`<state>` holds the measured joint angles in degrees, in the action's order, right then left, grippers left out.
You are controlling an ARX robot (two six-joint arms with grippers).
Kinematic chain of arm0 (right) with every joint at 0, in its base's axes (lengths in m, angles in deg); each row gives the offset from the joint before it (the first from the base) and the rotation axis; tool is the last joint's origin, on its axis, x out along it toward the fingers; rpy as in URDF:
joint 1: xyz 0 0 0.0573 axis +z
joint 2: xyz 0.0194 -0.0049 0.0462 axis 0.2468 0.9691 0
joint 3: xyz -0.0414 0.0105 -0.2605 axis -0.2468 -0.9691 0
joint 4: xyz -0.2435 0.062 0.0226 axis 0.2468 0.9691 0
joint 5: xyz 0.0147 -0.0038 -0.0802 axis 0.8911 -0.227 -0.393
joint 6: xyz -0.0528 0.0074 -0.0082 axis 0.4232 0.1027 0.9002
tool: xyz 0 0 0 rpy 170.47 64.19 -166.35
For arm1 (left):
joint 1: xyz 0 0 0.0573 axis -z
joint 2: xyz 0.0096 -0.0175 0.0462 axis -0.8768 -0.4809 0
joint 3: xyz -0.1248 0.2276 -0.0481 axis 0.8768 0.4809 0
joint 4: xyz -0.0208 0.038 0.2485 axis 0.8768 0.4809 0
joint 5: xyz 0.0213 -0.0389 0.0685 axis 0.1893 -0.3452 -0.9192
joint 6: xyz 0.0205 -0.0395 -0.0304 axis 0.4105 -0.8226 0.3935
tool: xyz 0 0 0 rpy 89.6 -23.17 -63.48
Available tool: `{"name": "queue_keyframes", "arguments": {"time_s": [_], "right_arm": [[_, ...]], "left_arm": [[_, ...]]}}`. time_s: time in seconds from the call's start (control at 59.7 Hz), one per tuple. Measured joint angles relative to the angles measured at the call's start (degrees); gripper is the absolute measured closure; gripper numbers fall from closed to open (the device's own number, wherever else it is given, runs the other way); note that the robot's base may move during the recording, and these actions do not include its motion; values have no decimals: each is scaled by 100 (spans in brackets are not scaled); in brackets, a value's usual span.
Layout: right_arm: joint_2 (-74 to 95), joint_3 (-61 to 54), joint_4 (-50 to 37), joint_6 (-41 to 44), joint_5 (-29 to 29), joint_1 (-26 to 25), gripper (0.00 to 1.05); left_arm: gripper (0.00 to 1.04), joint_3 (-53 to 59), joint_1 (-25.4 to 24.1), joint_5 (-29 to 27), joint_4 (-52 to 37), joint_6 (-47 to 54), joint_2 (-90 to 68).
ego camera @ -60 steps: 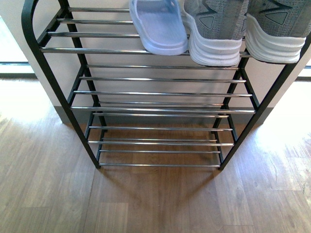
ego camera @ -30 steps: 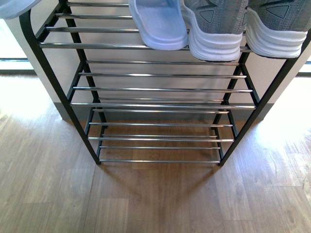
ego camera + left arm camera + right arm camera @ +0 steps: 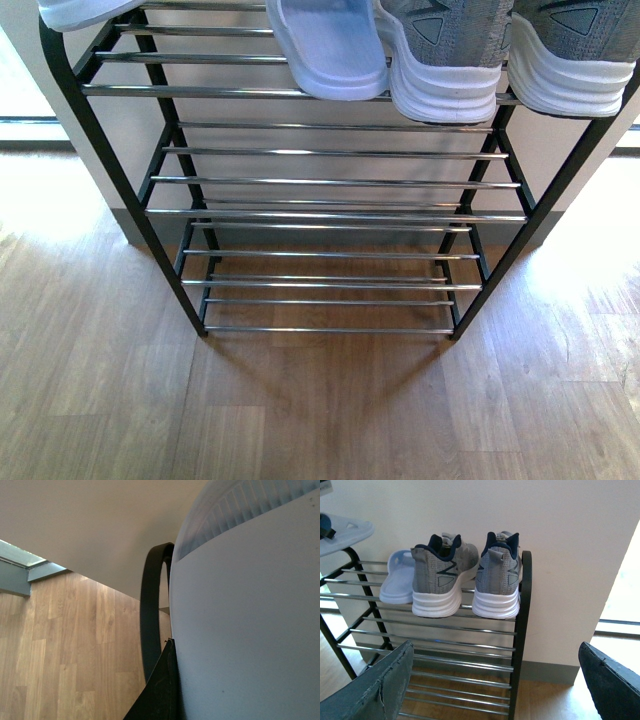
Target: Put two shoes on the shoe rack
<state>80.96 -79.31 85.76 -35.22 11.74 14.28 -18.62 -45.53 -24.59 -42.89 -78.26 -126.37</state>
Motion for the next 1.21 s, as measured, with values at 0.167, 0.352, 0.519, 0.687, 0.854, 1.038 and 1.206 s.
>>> {"name": "queue_keyframes", "arguments": {"time_s": [0.167, 0.352, 0.519, 0.687, 0.854, 1.038, 1.206], "right_arm": [[0, 0, 0, 0, 0, 0, 9], [0, 0, 0, 0, -2, 0, 9], [0, 0, 0, 0, -4, 0, 9], [0, 0, 0, 0, 0, 0, 9], [0, 0, 0, 0, 2, 0, 9], [0, 0, 0, 0, 0, 0, 9], [0, 0, 0, 0, 0, 0, 9]], "left_arm": [[103, 15, 31, -299, 63, 129, -44], [103, -195, 7, -446, 81, 186, -348], [103, -588, -48, -448, -92, 190, -1073], [103, -577, -50, -476, -138, 192, -1200], [97, -426, -7, -579, -205, 221, -1115], [69, -264, 17, -555, -313, 262, -966], [42, -83, 63, -542, -411, 267, -627]]}}
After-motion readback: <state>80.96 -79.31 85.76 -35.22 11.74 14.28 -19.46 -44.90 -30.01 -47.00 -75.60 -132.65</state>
